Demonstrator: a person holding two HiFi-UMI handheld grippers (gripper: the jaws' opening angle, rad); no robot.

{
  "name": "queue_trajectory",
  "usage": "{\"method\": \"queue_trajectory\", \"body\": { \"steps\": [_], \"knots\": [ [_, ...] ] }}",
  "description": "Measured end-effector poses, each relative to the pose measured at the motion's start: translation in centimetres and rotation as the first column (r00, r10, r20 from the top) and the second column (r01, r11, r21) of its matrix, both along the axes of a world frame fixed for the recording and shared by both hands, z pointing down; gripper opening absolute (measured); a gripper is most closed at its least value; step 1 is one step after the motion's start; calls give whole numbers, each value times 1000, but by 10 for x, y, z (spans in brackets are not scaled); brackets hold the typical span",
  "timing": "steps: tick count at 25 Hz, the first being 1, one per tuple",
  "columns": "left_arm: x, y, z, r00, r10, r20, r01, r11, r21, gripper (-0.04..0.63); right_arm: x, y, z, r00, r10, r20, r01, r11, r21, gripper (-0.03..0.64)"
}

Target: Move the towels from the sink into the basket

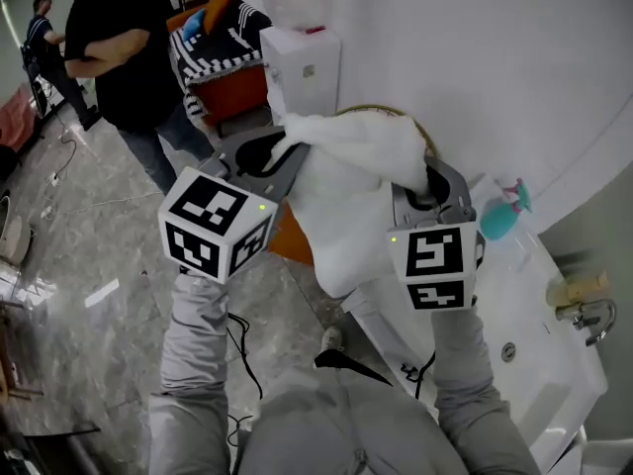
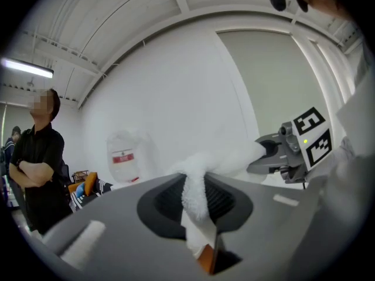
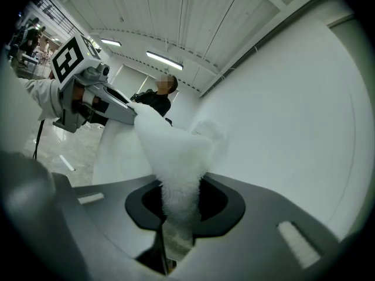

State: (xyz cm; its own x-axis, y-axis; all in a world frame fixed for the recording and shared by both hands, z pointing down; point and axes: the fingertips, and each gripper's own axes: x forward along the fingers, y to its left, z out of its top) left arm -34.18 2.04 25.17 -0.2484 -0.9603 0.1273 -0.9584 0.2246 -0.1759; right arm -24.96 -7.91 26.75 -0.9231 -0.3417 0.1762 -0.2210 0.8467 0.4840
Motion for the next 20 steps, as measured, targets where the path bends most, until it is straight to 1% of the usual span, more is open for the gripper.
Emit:
{"method": "queue_trajectory", "body": {
  "steps": [3, 6, 8, 11, 15, 17, 20],
  "knots": [
    [-32, -18, -8, 1000, -27, 16, 27, 1000, -6, 114, -34, -19, -5, 1000, -26, 5, 26, 1000, 0, 67],
    [-57, -41, -12, 999, -37, 18, 37, 999, 3, 114, -59, -43, -9, 999, -31, 11, 31, 1000, 6, 67],
    [-72, -58, -12, 999, -38, 9, 38, 999, 7, 114, -73, -59, -10, 1000, -21, 11, 21, 1000, 9, 67],
    [-94, -84, -2, 1000, -24, -15, 24, 1000, -10, 114, -91, -82, -1, 1000, 4, -14, -4, 1000, 6, 67],
    [-123, -123, 10, 999, 29, -36, -30, 999, -24, 114, -115, -114, 13, 998, 50, -46, -50, 999, 1, 67],
    [-135, -146, 20, 996, 75, -55, -77, 997, -30, 114, -124, -131, 26, 994, 85, -68, -86, 996, -10, 67],
    [-152, -181, 38, 983, 157, -98, -161, 986, -37, 114, -135, -152, 43, 983, 152, -105, -155, 988, -21, 67]
  ]
}}
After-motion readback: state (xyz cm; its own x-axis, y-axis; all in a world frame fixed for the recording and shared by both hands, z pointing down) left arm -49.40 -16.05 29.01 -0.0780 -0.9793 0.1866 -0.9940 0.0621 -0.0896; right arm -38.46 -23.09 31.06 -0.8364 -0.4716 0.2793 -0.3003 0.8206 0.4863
